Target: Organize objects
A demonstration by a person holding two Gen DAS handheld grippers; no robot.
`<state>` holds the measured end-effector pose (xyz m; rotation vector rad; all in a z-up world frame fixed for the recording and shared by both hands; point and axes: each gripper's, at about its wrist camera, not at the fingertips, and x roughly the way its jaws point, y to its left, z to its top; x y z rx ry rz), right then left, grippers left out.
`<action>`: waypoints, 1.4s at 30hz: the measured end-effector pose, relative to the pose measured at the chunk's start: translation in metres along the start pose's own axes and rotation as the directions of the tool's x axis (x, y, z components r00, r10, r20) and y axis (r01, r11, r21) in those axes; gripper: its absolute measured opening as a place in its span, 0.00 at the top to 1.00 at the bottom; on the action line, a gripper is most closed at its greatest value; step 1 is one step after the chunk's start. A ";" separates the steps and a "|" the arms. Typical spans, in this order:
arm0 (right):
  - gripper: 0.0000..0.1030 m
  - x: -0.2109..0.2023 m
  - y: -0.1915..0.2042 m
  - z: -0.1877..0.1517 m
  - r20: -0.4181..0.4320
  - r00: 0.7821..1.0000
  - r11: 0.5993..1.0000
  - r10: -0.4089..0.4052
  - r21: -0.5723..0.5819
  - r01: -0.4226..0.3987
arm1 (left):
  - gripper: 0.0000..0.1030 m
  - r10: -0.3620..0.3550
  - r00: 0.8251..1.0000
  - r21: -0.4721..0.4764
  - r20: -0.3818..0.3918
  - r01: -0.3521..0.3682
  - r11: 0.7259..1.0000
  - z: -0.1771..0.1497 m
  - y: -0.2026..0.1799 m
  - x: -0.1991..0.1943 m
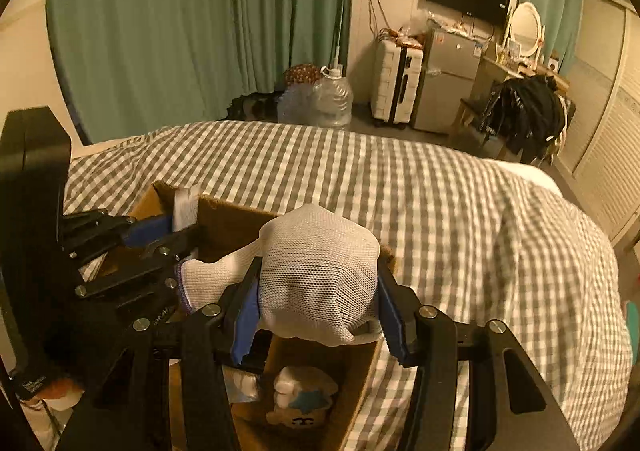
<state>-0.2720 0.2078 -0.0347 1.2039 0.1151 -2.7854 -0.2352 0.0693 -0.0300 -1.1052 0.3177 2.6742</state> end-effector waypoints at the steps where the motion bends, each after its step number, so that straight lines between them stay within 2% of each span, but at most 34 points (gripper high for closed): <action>1: 0.49 0.000 -0.001 -0.001 0.001 1.000 1.000 0.003 0.004 -0.003 | 0.83 0.001 1.000 0.001 0.000 -0.001 1.000 0.000 0.000 0.000; 3: 0.47 -0.003 -0.007 -0.007 0.010 1.000 1.000 0.023 0.021 -0.023 | 0.83 0.003 1.000 0.002 0.002 -0.003 1.000 0.001 -0.001 -0.004; 6: 0.33 -0.013 -0.016 -0.009 0.046 0.998 0.997 0.048 0.065 -0.050 | 0.83 -0.003 1.000 0.006 0.023 0.003 1.000 -0.001 0.000 -0.013; 7: 0.26 -0.020 -0.020 -0.010 0.066 0.996 0.995 0.052 0.083 -0.058 | 0.81 -0.003 1.000 0.005 0.027 0.003 1.000 0.001 0.001 -0.015; 9: 0.22 -0.034 -0.026 -0.008 0.110 0.992 0.991 0.062 0.110 -0.074 | 0.75 -0.004 0.999 0.002 0.032 0.004 1.000 0.000 0.002 -0.022; 10: 0.21 -0.043 -0.029 -0.008 0.130 0.989 0.989 0.063 0.121 -0.079 | 0.63 0.003 0.999 -0.001 0.035 -0.003 1.000 -0.002 0.003 -0.027; 11: 0.19 -0.050 -0.030 -0.007 0.144 0.988 0.988 0.060 0.130 -0.079 | 0.45 0.010 0.999 -0.006 0.043 -0.010 1.000 -0.002 0.004 -0.032; 14: 0.14 -0.081 -0.031 -0.009 0.205 0.978 0.987 0.035 0.147 -0.067 | 0.24 0.012 0.996 -0.030 0.088 -0.009 1.000 -0.009 0.008 -0.055; 17: 0.13 -0.105 -0.028 -0.016 0.229 0.973 0.987 0.022 0.147 -0.057 | 0.12 0.024 0.993 -0.036 0.117 -0.020 0.999 -0.016 0.012 -0.077; 21: 0.13 -0.132 -0.013 -0.019 0.210 0.978 0.991 0.021 0.127 -0.048 | 0.11 0.045 0.988 -0.032 0.150 -0.041 0.999 -0.023 0.013 -0.111; 25: 0.13 -0.166 0.003 -0.020 0.239 0.971 0.996 0.017 0.085 -0.038 | 0.09 0.063 0.984 -0.051 0.167 -0.055 0.997 -0.033 0.016 -0.140; 28: 0.13 -0.199 0.010 -0.026 0.275 0.961 0.997 0.009 0.066 -0.028 | 0.09 0.047 0.985 -0.085 0.166 -0.033 0.996 -0.041 0.022 -0.159; 34: 0.13 -0.247 0.023 -0.041 0.299 0.954 0.999 -0.018 0.049 0.003 | 0.09 0.066 0.981 -0.136 0.185 -0.040 0.990 -0.062 0.036 -0.197; 38: 0.13 -0.256 0.033 -0.061 0.286 0.958 0.999 -0.026 0.040 0.015 | 0.09 0.072 0.979 -0.142 0.190 -0.045 0.989 -0.077 0.037 -0.211; 42: 0.13 -0.234 0.040 -0.086 0.234 0.972 0.998 -0.025 0.057 0.012 | 0.09 0.089 0.980 -0.140 0.177 -0.065 0.988 -0.092 0.031 -0.205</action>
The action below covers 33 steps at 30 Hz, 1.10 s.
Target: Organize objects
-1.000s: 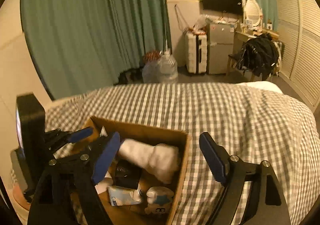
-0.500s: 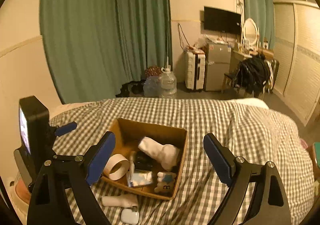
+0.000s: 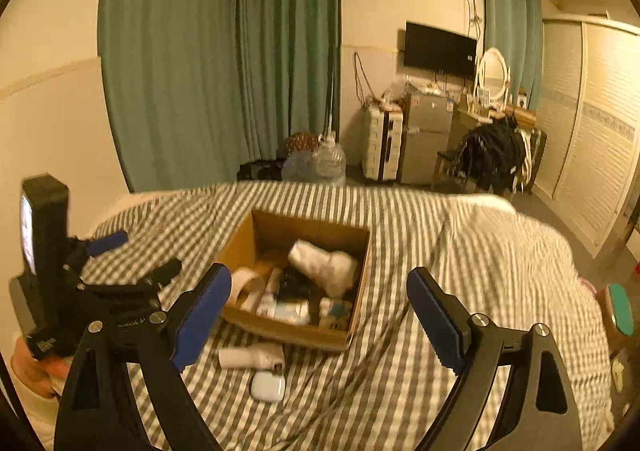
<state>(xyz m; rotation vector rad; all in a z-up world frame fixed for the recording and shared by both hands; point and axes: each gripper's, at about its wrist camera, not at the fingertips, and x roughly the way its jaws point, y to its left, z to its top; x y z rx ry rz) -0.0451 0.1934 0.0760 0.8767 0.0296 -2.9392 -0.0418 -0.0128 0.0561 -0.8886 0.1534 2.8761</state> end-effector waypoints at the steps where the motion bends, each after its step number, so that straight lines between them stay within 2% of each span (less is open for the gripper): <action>1: 0.13 0.006 0.001 -0.007 -0.016 1.000 1.000 0.002 0.007 -0.002 | 0.09 0.005 1.000 -0.004 -0.007 -0.005 1.000 -0.005 0.001 0.002; 5: 0.13 0.046 0.007 -0.039 -0.115 0.993 1.000 0.006 0.019 -0.004 | 0.08 -0.018 0.999 -0.038 -0.047 0.016 0.999 -0.027 0.004 0.019; 8: 0.13 0.077 0.009 -0.061 -0.183 0.983 1.000 -0.006 0.020 0.010 | 0.08 0.000 0.997 -0.021 -0.077 -0.002 1.000 -0.041 0.003 0.038; 14: 0.13 0.130 0.017 -0.101 -0.333 0.943 1.000 0.011 0.012 -0.007 | 0.08 -0.035 0.983 -0.039 -0.180 0.028 0.999 -0.070 0.008 0.076; 18: 0.13 0.159 0.032 -0.126 -0.408 0.913 0.999 0.022 -0.024 -0.035 | 0.08 -0.009 0.977 -0.006 -0.215 0.008 1.000 -0.083 0.008 0.091; 20: 0.21 0.171 0.038 -0.135 -0.440 0.898 0.998 0.025 -0.035 -0.044 | 0.08 0.012 0.975 0.030 -0.222 -0.006 1.000 -0.087 0.005 0.095; 23: 0.30 0.185 0.047 -0.148 -0.492 0.869 0.996 0.054 -0.037 -0.083 | 0.08 0.004 0.974 0.031 -0.228 0.003 1.000 -0.090 0.006 0.099; 28: 0.42 0.202 0.057 -0.163 -0.544 0.834 0.991 0.088 -0.034 -0.126 | 0.08 0.020 0.966 0.048 -0.259 -0.008 0.999 -0.096 0.003 0.106; 30: 0.43 0.208 0.056 -0.168 -0.560 0.823 0.991 0.096 -0.020 -0.130 | 0.08 0.004 0.961 0.037 -0.277 0.006 0.999 -0.099 0.005 0.108; 32: 0.50 0.212 0.054 -0.171 -0.571 0.814 0.991 0.108 -0.003 -0.134 | 0.08 -0.029 0.952 0.014 -0.303 0.034 0.999 -0.101 0.007 0.111; 33: 0.50 0.210 0.052 -0.172 -0.571 0.814 0.991 0.107 -0.003 -0.132 | 0.08 -0.042 0.949 0.004 -0.313 0.046 0.999 -0.103 0.007 0.113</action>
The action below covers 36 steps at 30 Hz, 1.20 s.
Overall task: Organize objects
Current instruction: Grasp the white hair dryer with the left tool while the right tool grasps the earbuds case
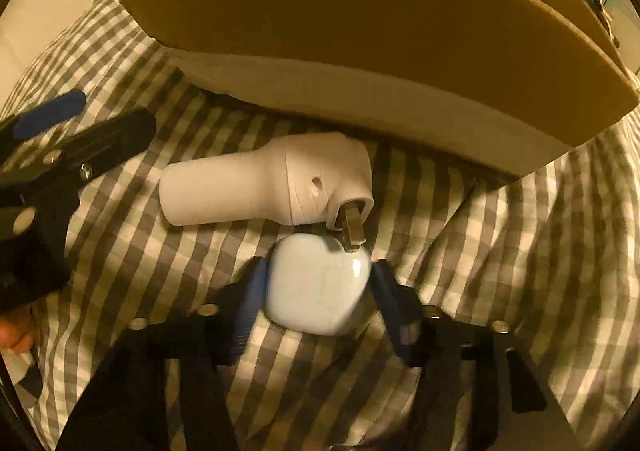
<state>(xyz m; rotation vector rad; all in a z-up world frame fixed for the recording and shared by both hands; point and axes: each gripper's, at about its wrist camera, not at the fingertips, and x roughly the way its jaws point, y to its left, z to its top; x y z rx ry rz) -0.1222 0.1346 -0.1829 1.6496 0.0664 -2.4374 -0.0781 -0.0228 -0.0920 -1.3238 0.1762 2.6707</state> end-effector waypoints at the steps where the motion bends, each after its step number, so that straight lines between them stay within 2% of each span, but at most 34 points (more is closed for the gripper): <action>1: 0.50 -0.002 -0.001 -0.002 0.005 1.000 1.000 0.002 0.000 -0.002 | 0.08 -0.007 1.000 -0.001 -0.006 0.007 1.000 -0.001 0.000 0.001; 5: 0.50 -0.021 -0.005 -0.014 0.033 0.998 0.999 -0.048 -0.002 0.048 | 0.08 -0.025 1.000 0.020 -0.003 0.025 0.999 -0.005 -0.007 0.000; 13: 0.50 -0.081 -0.042 -0.030 0.167 0.979 0.989 -0.120 0.104 0.104 | 0.08 -0.073 0.997 0.121 0.016 0.070 0.990 -0.009 -0.041 0.004; 19: 0.50 -0.091 -0.059 -0.028 0.205 0.973 0.982 -0.106 0.172 0.071 | 0.08 -0.093 0.996 0.265 0.011 0.087 0.960 -0.012 -0.083 0.024; 21: 0.50 -0.088 -0.057 -0.021 0.202 0.975 0.981 -0.091 0.185 0.053 | 0.16 -0.111 0.994 0.295 -0.012 0.110 0.949 -0.015 -0.091 0.030; 23: 0.50 -0.086 -0.064 -0.010 0.197 0.977 0.981 -0.083 0.188 0.045 | 0.35 -0.117 0.992 0.325 -0.048 0.126 0.937 -0.019 -0.099 0.038; 25: 0.50 -0.083 -0.066 -0.012 0.195 0.978 0.981 -0.075 0.191 0.037 | 0.46 -0.095 0.993 0.352 -0.069 0.113 0.929 -0.025 -0.104 0.042; 31: 0.50 -0.085 -0.062 -0.016 0.202 0.976 0.982 -0.083 0.185 0.045 | 0.56 -0.094 0.992 0.346 -0.082 0.116 0.931 -0.030 -0.103 0.032; 36: 0.50 -0.094 -0.053 -0.018 0.225 0.969 0.985 -0.101 0.157 0.066 | 0.57 -0.076 0.990 0.282 -0.115 0.106 0.954 -0.032 -0.092 0.019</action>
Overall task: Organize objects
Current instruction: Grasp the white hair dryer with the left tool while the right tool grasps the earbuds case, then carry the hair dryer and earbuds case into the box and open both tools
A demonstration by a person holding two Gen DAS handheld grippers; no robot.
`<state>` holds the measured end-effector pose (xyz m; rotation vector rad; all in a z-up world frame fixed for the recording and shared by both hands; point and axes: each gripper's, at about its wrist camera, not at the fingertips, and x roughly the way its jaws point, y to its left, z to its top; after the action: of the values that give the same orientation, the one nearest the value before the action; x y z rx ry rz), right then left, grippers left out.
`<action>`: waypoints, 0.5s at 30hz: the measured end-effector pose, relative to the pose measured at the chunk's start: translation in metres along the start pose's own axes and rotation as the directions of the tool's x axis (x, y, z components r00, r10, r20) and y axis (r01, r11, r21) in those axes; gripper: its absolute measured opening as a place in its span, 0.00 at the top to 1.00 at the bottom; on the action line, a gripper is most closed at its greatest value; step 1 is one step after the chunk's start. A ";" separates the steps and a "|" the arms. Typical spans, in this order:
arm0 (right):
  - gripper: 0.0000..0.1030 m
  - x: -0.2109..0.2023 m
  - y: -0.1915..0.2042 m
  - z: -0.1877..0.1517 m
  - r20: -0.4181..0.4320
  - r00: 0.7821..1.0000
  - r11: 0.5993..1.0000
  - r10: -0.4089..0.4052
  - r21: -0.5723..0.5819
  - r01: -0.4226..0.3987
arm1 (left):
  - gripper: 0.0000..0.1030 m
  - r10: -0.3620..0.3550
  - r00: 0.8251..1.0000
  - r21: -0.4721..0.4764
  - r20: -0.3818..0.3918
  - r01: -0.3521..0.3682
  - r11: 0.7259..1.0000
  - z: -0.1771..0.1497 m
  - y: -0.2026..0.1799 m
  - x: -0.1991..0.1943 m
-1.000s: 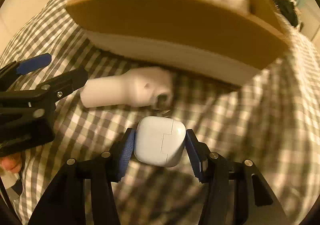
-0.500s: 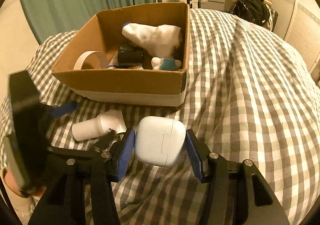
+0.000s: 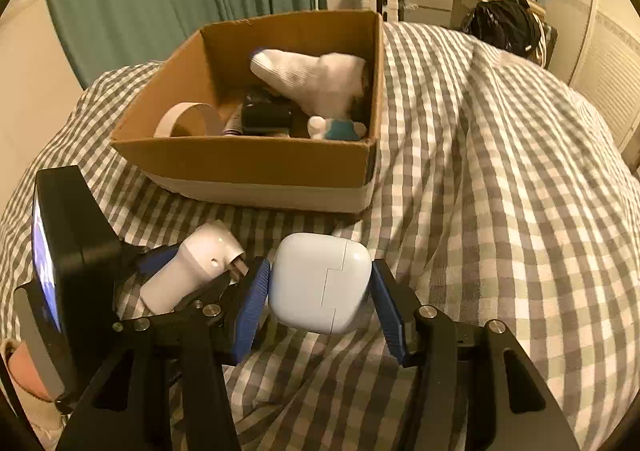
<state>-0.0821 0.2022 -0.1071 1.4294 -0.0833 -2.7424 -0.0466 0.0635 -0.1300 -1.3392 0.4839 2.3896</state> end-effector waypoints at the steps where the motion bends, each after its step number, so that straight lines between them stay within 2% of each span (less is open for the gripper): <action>1: 0.50 -0.003 0.002 0.001 0.007 1.000 1.000 0.000 -0.009 0.000 | 0.57 -0.001 1.000 -0.026 -0.009 0.001 1.000 -0.001 0.004 -0.003; 4: 0.50 -0.013 0.008 0.001 0.026 1.000 1.000 -0.001 -0.026 0.002 | 0.57 0.001 1.000 -0.072 -0.017 -0.002 0.997 -0.004 0.011 -0.012; 15: 0.50 -0.063 0.022 -0.002 0.110 0.994 0.998 0.013 -0.057 -0.006 | 0.57 0.043 0.998 -0.177 0.039 -0.035 0.984 -0.014 0.027 -0.076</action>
<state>-0.0442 0.1841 -0.0555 1.2597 -0.0168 -2.7910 -0.0118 0.0228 -0.0680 -1.3598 0.2944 2.5380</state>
